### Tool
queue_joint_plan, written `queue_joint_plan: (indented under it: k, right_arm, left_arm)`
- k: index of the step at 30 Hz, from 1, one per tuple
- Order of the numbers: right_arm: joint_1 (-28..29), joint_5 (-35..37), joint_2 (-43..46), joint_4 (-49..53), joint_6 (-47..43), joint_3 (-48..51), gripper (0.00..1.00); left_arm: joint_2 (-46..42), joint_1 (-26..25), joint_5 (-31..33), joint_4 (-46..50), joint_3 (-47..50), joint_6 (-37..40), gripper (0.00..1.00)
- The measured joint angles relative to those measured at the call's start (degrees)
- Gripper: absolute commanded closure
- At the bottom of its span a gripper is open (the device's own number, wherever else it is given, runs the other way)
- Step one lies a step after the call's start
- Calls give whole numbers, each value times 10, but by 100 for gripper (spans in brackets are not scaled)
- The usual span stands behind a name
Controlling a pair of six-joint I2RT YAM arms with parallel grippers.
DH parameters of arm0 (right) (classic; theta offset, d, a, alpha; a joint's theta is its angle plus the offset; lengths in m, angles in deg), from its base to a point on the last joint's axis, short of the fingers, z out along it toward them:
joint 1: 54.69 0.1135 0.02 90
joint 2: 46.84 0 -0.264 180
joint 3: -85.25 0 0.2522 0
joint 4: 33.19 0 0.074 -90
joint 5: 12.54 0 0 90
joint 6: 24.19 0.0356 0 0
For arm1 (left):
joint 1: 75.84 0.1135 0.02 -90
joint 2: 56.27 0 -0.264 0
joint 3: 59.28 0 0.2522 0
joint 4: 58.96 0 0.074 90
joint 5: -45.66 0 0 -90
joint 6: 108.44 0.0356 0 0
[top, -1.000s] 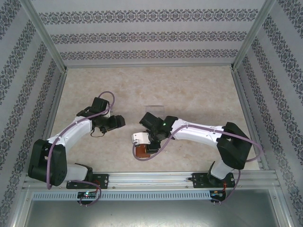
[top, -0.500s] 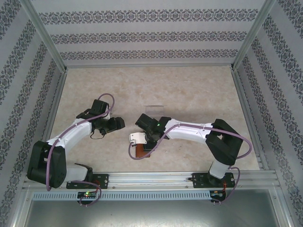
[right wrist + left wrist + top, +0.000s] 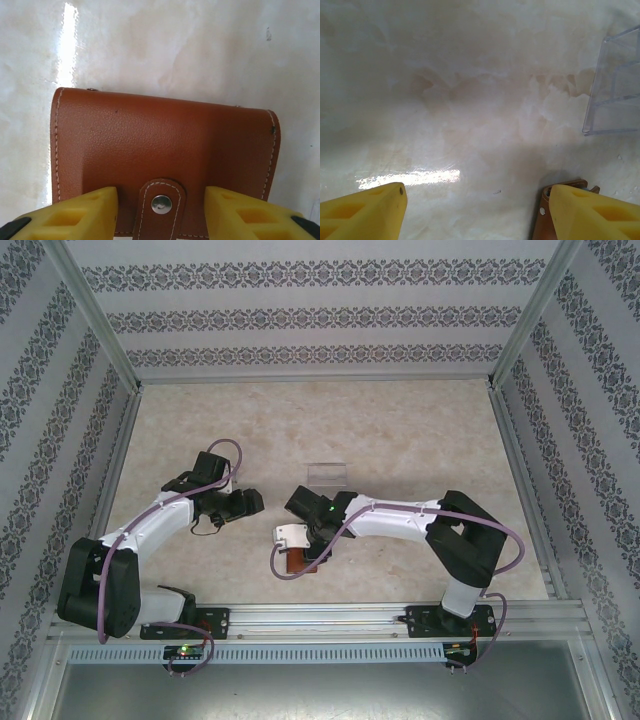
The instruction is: Take the credit cards out of the card holder
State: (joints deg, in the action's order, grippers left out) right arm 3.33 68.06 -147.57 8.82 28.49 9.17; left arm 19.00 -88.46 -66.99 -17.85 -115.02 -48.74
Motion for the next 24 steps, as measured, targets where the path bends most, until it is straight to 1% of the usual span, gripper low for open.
queue_joint_plan:
  k: [4,11,13,16,24]
  right_arm:
    - [0,2,-3,-7,3,0,56]
    - [0,6,-4,-18,15,5,67]
    - [0,6,-3,-20,17,6,68]
    - [0,8,-4,-28,24,8,72]
    - [0,-1,-1,-82,57,26,76]
  left_arm:
    - [0,0,0,0,0,0,24]
    - [0,0,0,0,0,0,24]
    - [0,0,-2,0,0,0,26]
    - [0,0,-14,0,0,0,27]
    - [0,-1,-40,0,0,3,28]
